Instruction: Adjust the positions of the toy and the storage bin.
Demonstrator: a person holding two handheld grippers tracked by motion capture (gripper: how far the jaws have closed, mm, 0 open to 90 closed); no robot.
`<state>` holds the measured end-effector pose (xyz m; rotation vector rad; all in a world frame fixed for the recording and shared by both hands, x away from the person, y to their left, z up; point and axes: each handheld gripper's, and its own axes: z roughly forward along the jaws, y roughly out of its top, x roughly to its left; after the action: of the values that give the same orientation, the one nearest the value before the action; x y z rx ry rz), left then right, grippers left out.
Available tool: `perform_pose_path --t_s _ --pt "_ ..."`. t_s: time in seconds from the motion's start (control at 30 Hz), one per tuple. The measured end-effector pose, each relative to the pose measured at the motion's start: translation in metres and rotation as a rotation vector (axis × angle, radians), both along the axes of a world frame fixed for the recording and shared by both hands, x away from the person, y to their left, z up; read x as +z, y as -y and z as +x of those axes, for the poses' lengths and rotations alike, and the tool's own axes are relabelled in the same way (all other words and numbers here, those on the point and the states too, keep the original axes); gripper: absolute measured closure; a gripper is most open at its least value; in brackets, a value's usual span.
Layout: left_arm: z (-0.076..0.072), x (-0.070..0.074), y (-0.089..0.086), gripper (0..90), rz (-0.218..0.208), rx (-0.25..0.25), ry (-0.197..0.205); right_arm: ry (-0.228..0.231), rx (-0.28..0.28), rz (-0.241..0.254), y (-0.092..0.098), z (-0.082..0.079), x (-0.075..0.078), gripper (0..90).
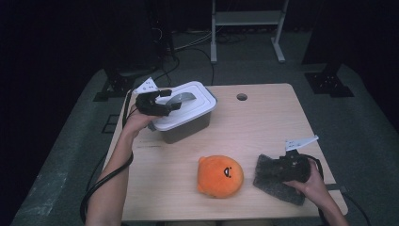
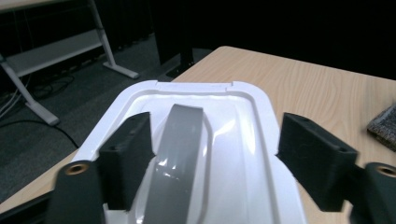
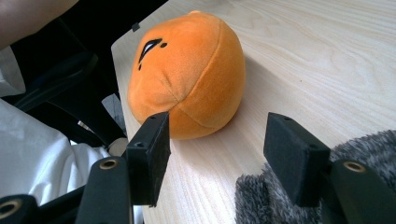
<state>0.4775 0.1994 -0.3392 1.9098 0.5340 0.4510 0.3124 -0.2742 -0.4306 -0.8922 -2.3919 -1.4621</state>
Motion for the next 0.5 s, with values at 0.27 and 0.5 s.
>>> perform_pose_path --t_s 0.27,0.5 --pt "0.011 0.003 0.005 39.0 0.053 0.000 -0.010 -0.001 0.002 -0.006 0.001 0.000 0.000 39.8" --pt "0.021 -0.002 0.010 42.9 0.102 0.009 -0.038 0.000 0.007 -0.011 0.000 0.000 -0.001 39.8"
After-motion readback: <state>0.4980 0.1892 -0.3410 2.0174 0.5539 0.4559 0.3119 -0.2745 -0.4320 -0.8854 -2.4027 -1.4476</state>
